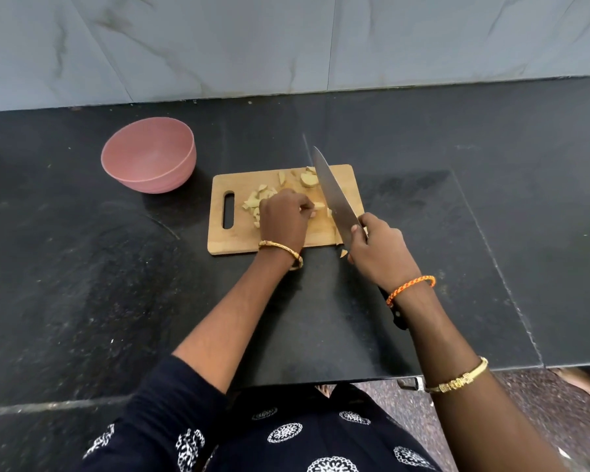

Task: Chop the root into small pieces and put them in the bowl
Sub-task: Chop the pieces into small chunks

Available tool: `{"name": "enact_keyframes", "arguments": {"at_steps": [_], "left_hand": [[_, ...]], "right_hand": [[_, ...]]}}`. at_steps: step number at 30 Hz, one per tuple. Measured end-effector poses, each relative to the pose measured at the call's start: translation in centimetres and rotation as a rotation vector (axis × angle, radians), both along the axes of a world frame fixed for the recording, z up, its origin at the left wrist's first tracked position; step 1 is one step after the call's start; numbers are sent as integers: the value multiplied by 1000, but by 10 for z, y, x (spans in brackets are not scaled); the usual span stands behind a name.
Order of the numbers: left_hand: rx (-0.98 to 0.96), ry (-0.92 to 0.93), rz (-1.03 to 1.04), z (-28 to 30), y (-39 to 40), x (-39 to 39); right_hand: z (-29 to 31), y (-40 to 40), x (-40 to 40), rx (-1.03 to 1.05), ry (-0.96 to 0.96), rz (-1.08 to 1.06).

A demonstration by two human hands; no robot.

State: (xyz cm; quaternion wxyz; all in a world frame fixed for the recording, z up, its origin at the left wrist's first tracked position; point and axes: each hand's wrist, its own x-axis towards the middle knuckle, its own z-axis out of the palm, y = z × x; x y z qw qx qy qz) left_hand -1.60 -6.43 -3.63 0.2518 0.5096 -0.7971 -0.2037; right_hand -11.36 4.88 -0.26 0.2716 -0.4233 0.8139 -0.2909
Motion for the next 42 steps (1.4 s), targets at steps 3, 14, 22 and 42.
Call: {"name": "enact_keyframes", "arguments": {"at_steps": [3,14,22,42], "left_hand": [[-85,-110,-20,-4,4,-1],[-230,-279,-51,-4,8,4],[-62,-150,36,-1,3,7],[93,-145,108,1,0,9]], "right_hand": [[0,-3,3,-13,-6,8],[2,-12,8,180,227,100],[12,15,5,330,308,177],[15,-12,7,260,178,148]]}}
